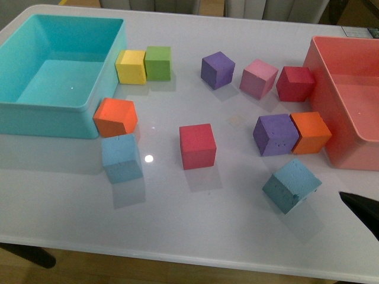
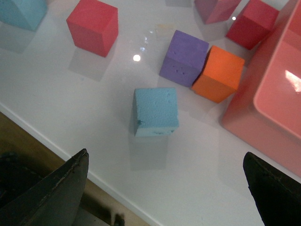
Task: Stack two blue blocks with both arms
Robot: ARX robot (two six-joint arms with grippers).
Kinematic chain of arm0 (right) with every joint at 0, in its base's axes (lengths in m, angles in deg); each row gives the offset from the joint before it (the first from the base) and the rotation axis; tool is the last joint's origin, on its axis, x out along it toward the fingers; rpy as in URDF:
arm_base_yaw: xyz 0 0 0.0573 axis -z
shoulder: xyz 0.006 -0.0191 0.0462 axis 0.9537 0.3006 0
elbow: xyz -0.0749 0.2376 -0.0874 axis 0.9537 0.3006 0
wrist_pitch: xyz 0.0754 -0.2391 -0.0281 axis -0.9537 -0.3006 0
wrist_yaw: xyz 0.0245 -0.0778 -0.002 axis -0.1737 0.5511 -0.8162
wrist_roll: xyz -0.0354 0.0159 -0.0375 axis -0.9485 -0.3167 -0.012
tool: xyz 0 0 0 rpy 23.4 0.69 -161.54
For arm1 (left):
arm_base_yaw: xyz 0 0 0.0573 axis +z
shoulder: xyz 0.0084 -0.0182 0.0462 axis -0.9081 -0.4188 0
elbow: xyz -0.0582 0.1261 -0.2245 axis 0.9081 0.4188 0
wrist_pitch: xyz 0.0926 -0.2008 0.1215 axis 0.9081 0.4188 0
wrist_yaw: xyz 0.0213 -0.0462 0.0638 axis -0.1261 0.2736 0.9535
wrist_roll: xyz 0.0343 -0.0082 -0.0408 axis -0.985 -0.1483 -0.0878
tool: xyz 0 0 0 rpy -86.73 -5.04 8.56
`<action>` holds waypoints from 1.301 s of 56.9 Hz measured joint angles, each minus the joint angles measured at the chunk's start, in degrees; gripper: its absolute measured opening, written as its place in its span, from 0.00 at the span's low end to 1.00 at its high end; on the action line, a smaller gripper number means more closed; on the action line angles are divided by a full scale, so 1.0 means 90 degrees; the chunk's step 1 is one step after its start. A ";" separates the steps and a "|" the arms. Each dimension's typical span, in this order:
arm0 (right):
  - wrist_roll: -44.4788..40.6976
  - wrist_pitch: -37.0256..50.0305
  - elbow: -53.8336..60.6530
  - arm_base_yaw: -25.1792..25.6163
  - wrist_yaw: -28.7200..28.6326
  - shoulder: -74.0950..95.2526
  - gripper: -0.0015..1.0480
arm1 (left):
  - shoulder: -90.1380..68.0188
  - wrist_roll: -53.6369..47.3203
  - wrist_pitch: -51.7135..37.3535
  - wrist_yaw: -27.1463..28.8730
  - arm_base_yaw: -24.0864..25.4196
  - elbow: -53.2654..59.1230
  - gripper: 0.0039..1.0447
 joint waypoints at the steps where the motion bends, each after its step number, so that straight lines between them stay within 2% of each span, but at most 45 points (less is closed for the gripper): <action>1: 0.0000 0.0187 -0.0138 -0.0017 0.0061 0.0381 0.91 | 0.0000 0.0000 0.0000 0.0000 0.0000 0.0000 0.92; 11: 0.0080 0.0629 -0.1093 -0.0015 0.0221 0.2737 0.91 | 0.0000 0.0000 0.0000 0.0000 0.0000 0.0000 0.92; 18: 0.0112 0.0614 -0.1418 -0.0036 0.0243 0.3463 0.91 | 0.0000 0.0000 0.0000 0.0000 0.0000 0.0000 0.92; 36: 0.0716 0.0488 -0.2101 -0.0165 0.0255 0.4371 0.91 | 0.0000 0.0000 0.0000 -0.0002 0.0000 0.0000 0.92; 64: 0.0952 0.0447 -0.2800 -0.0427 0.0568 0.5350 0.91 | 0.0000 0.0000 0.0000 0.0000 0.0000 0.0000 0.92; 67: 0.0952 0.0483 -0.2812 -0.0437 0.0595 0.5445 0.82 | 0.0000 0.0000 0.0000 -0.0002 0.0000 0.0000 0.92; 68: 0.0947 0.0512 -0.2812 -0.0437 0.0622 0.5491 0.77 | 0.0000 0.0000 0.0000 0.0000 0.0000 0.0000 0.92; 74: 0.0918 0.0556 -0.2805 -0.0435 0.0675 0.5564 0.62 | 0.0000 0.0000 0.0000 0.0000 0.0000 0.0000 0.92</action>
